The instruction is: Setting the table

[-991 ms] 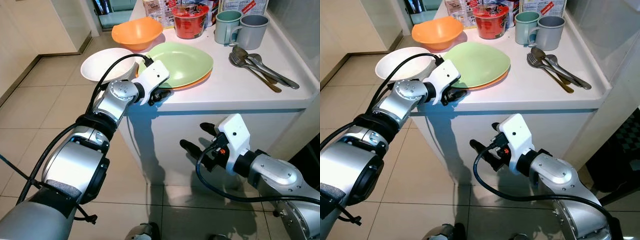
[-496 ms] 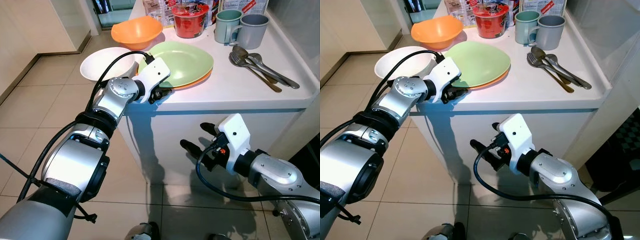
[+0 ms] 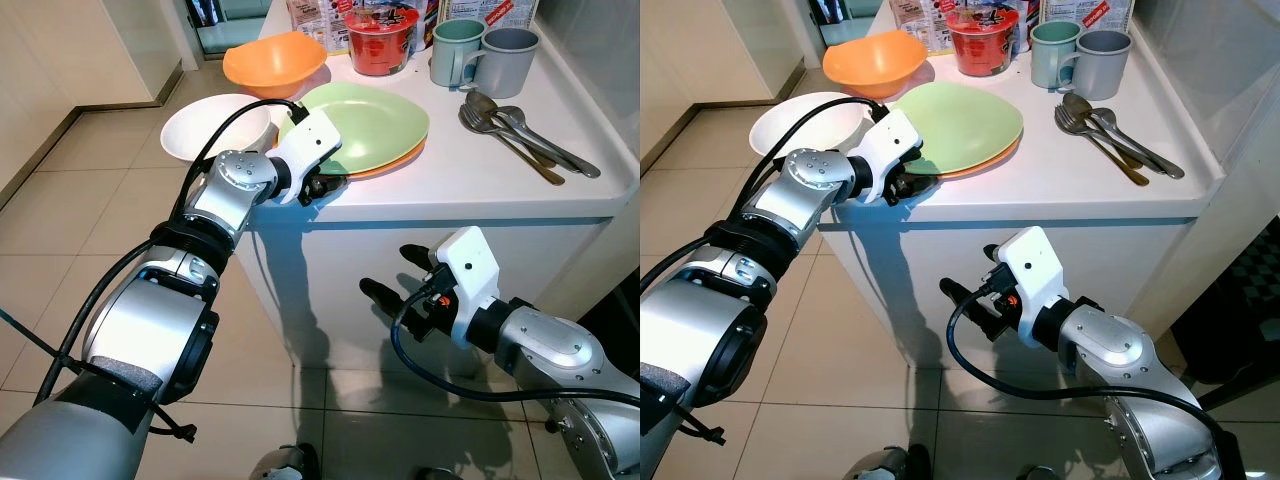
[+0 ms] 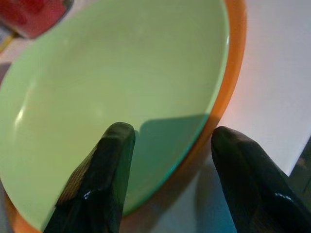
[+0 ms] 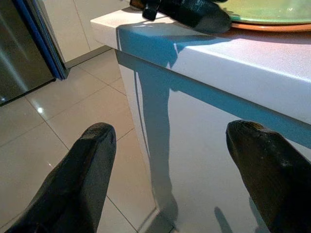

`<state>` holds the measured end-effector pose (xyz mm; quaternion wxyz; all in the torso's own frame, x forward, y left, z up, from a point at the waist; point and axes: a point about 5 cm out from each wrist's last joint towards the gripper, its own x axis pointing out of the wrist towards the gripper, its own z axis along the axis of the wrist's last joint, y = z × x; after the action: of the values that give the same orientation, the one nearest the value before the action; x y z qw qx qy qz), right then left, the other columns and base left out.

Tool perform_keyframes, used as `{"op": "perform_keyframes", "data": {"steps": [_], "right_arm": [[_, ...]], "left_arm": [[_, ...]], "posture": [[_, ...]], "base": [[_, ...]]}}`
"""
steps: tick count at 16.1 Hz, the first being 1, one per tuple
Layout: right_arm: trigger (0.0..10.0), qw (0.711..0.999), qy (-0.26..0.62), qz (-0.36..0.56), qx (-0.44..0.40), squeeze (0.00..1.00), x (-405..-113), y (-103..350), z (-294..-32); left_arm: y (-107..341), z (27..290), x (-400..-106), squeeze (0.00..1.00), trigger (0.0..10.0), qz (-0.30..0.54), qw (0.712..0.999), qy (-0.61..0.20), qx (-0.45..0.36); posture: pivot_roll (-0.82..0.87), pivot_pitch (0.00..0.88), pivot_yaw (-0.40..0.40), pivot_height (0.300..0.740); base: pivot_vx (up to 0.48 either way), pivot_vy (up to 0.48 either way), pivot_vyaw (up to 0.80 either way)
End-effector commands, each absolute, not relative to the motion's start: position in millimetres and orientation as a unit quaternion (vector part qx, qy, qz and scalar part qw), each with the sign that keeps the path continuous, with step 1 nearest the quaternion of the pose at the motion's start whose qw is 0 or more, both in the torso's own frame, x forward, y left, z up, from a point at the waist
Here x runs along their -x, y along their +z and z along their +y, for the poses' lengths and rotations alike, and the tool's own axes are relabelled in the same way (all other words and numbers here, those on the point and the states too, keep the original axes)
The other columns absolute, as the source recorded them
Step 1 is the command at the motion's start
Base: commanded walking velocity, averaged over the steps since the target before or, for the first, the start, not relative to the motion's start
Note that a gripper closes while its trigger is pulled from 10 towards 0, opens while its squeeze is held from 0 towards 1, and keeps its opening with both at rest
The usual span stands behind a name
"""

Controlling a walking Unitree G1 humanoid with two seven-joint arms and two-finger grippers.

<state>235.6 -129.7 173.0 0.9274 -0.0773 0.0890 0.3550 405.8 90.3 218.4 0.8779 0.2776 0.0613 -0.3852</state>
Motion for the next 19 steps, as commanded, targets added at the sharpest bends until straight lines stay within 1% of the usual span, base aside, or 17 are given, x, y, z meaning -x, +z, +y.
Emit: {"op": "perform_keyframes", "data": {"steps": [1,6,14,16,19], "right_arm": [[10.0,0.925,0.363,0.087,0.071,0.0,-235,172,-127],[10.0,0.924,0.363,0.091,0.071,0.0,-235,171,-128],[10.0,0.925,0.364,0.09,0.068,0.0,-233,172,-126],[10.0,0.924,0.364,0.09,0.069,0.0,-232,171,-126],[10.0,0.924,0.364,0.092,0.07,0.0,-230,171,-127]], "left_arm": [[235,88,-406,0.0,10.0,0.037,0.879,-0.392,-0.269],[233,89,-405,0.0,10.0,0.046,0.88,-0.397,-0.256],[221,90,-406,0.0,10.0,0.067,0.885,-0.381,-0.259],[217,92,-407,0.0,0.0,0.068,0.892,-0.368,-0.255],[211,96,-408,0.0,0.0,0.071,0.897,-0.348,-0.263]], "posture": [[0.0,0.118,0.159,0.74],[0.0,0.118,0.155,0.74],[-0.01,0.123,0.168,0.74],[-0.02,0.119,0.171,0.74],[-0.02,0.113,0.174,0.74]], "base": [[0.0,0.0,0.0],[0.0,0.0,0.0],[0.0,0.0,0.0],[0.0,0.0,0.0],[0.0,0.0,0.0]]}}
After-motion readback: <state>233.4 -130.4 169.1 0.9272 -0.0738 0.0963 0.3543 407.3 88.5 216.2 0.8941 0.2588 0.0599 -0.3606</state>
